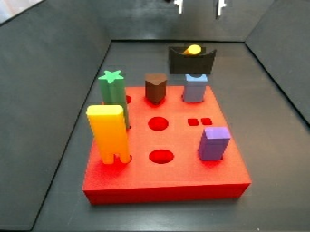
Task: Pick up the oval object. Move up. Place the oval object on the fixture. Regrasp the oval object. Move to above the board. Insert the oval object.
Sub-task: Regrasp the oval object.
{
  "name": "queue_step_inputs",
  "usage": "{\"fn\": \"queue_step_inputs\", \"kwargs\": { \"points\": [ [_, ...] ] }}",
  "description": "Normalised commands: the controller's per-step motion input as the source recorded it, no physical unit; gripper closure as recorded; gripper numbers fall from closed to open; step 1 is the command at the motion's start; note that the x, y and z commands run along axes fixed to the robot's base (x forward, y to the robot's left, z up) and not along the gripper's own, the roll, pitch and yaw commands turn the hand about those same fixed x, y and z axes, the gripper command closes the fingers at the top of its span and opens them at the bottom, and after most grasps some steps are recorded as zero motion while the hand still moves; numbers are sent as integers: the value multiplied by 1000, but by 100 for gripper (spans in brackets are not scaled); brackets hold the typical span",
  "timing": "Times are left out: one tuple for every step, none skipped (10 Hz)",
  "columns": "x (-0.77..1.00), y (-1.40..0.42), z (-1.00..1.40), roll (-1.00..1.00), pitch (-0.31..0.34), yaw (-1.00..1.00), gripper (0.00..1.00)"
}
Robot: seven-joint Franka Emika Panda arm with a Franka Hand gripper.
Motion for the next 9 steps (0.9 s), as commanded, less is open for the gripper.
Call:
{"fn": "queue_step_inputs", "kwargs": {
  "points": [
    [-123, -718, 803, 1000, 27, 42, 0],
    [-131, -574, 623, 1000, 19, 41, 0],
    [-109, -422, 427, 1000, 15, 40, 0],
    [-72, -199, 136, 1000, 13, 41, 0],
    [-37, -58, 1, 1000, 12, 42, 0],
    [-17, -22, 16, 1000, 14, 42, 0],
    [-27, -28, 25, 1000, 12, 42, 0],
    [-38, -36, 16, 1000, 7, 43, 0],
    [-47, -26, 10, 1000, 0, 43, 0]
  ]
}}
